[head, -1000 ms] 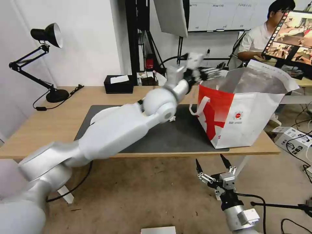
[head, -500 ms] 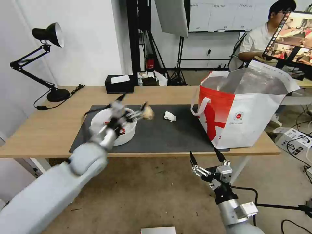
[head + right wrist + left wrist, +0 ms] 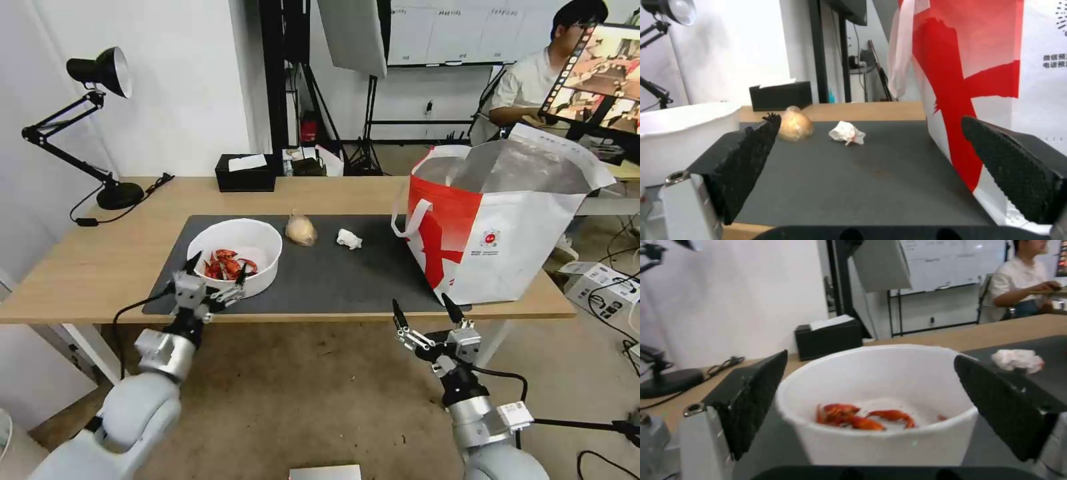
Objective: Pick up the trash from the table and place it into the takeout bag.
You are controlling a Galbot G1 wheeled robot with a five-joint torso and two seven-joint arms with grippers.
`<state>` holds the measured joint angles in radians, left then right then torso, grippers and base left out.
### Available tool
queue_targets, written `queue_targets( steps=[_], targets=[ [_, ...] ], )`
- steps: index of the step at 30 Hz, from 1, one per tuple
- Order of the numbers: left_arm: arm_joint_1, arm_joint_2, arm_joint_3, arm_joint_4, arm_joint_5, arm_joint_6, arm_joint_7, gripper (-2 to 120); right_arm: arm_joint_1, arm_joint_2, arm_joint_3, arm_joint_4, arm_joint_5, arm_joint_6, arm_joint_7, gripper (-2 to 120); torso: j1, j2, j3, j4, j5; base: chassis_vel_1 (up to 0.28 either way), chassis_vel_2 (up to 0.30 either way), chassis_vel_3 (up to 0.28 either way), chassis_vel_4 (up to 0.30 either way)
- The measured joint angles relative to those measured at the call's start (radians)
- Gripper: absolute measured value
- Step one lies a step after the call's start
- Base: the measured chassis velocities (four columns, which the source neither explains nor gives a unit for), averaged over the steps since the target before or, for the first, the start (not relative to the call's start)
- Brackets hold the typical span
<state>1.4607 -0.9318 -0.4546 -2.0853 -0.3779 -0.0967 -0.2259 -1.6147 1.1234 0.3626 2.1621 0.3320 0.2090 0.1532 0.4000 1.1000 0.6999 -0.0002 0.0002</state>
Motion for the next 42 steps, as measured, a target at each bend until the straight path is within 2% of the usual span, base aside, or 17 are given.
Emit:
queue_targets(
  steps=[3,4,7,8,12,20,40,42],
  targets=[
    [0.105,-0.065,-0.065,-0.011,0.053,-0.017,0.016,100,0.01,-0.011,0.0,-0.012,0.013,-0.002,-0.001,100,0.0,0.0,0.0,0.0002,-0.0001,0.0,0.0,0.0,0.0],
    [0.105,-0.065,-0.065,-0.011,0.053,-0.017,0.016,100,0.01,-0.011,0.0,-0.012,0.013,-0.002,-0.001,100,0.0,0.0,0.0,0.0002,-0.0001,0.0,0.0,0.0,0.0],
    [0.191,-0.141,-0.093,-0.007,0.109,-0.059,0.029,100,0.012,-0.024,-0.002,-0.022,0.016,-0.014,-0.005,100,0.0,0.0,0.0,0.0003,-0.0002,0.0,0.0,0.0,0.0],
    [0.191,-0.141,-0.093,-0.007,0.109,-0.059,0.029,100,0.012,-0.024,-0.002,-0.022,0.016,-0.014,-0.005,100,0.0,0.0,0.0,0.0003,-0.0002,0.0,0.0,0.0,0.0],
    [0.252,-0.198,-0.111,0.016,0.154,-0.102,0.056,100,0.003,-0.036,0.001,-0.087,-0.038,0.003,-0.038,100,0.0,0.0,0.0,0.0003,0.0,0.0,0.0,0.0,0.0],
    [0.285,-0.212,-0.131,0.019,0.163,-0.125,0.075,100,-0.038,-0.033,0.007,-0.121,-0.065,0.027,-0.068,100,0.0,0.0,0.0,0.0001,-0.0002,0.0,0.0,0.0,0.0],
    [0.312,-0.22,-0.131,0.022,0.167,-0.155,0.096,100,-0.04,-0.029,-0.003,-0.116,-0.069,0.029,-0.069,100,0.0,0.0,0.0,0.0001,-0.0002,0.0,0.0,0.0,0.0],
    [0.307,-0.218,-0.13,0.023,0.167,-0.155,0.096,100,-0.027,-0.04,-0.02,-0.088,-0.07,0.022,-0.069,100,0.0,0.0,0.0,0.0001,-0.0001,0.0,0.0,0.0,0.0]
  ],
)
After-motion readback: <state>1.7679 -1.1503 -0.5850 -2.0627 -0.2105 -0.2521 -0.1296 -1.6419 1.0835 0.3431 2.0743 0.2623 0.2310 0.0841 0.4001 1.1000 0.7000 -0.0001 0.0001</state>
